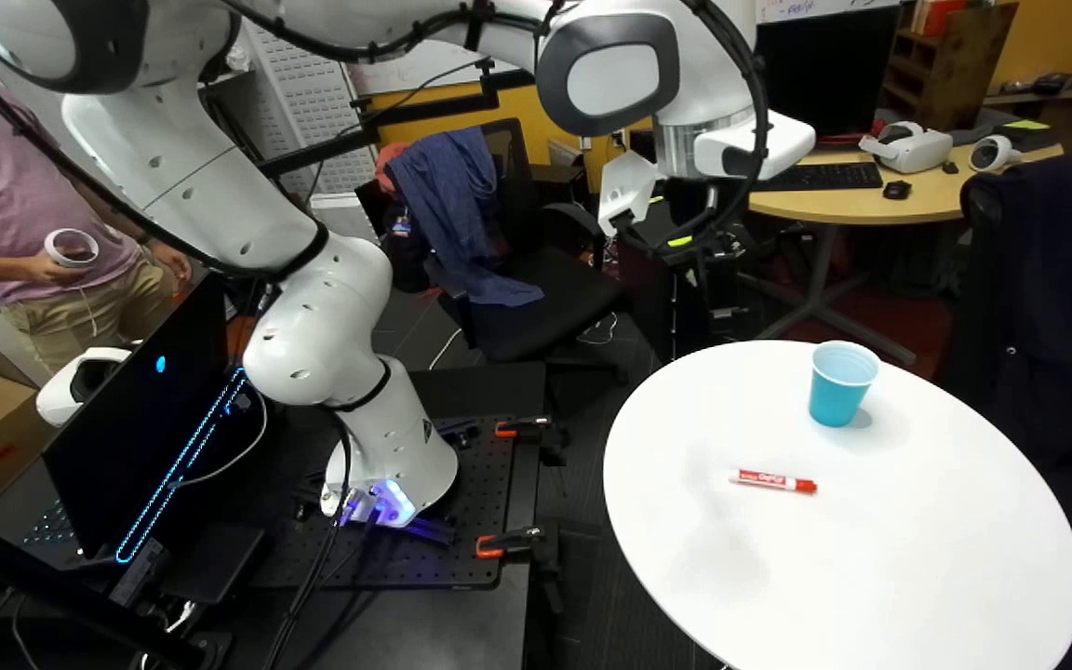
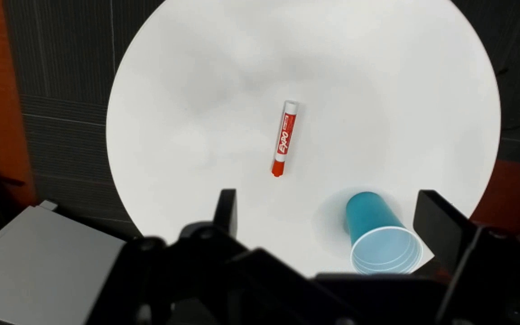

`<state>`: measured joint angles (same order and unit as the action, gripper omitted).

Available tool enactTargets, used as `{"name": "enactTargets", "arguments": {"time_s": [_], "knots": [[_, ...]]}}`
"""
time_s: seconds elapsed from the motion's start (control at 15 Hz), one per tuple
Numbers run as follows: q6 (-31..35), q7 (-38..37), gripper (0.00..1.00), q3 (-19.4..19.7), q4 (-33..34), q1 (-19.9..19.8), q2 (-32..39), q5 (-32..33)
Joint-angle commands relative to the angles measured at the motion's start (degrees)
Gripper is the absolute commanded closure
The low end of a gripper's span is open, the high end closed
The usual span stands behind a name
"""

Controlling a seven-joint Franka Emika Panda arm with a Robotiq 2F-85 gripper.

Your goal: Put the marker in the cup

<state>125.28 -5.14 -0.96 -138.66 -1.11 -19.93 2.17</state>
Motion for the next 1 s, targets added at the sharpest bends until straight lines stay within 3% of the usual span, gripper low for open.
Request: {"name": "enactTargets", "arguments": {"time_s": [0.0,0.93], "knots": [[3.5,-3.8,0.0,-0.4,4.3,-1.0,8.2,1.0],[18.1,-8.1,0.0,0.8,4.3,-0.1,23.6,1.6]]}}
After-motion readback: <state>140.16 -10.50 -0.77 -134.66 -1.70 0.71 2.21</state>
